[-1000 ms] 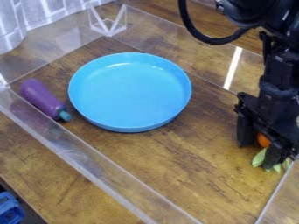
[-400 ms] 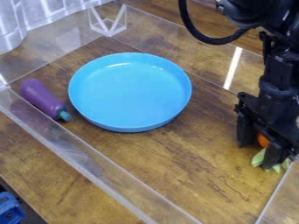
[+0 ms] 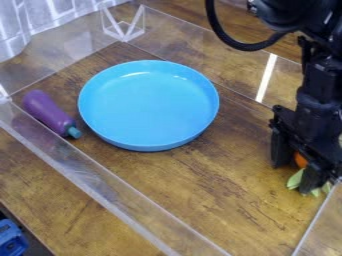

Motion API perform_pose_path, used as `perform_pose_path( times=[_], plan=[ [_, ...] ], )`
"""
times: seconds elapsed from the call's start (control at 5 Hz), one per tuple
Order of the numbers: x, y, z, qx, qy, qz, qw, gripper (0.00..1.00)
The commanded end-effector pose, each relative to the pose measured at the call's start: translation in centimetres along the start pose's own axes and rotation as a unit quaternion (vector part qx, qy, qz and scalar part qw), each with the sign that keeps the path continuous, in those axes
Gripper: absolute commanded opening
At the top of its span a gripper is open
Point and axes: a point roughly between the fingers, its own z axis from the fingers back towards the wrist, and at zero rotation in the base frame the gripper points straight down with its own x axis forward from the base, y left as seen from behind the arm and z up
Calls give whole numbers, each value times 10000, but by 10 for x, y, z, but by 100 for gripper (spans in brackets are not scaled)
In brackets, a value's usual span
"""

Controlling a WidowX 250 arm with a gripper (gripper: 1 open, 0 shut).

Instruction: Move the carrot to the left side

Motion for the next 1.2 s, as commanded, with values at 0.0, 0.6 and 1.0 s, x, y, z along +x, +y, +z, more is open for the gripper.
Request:
perform_pose_path(
  times=[0.0, 0.6, 1.0],
  plan=[
    [-6, 6, -10, -9, 182, -54, 9998, 0],
    [-8, 7, -9, 15, 278, -189, 9994, 0],
    [-8, 8, -8, 34, 336, -289, 9990, 0]
  ],
)
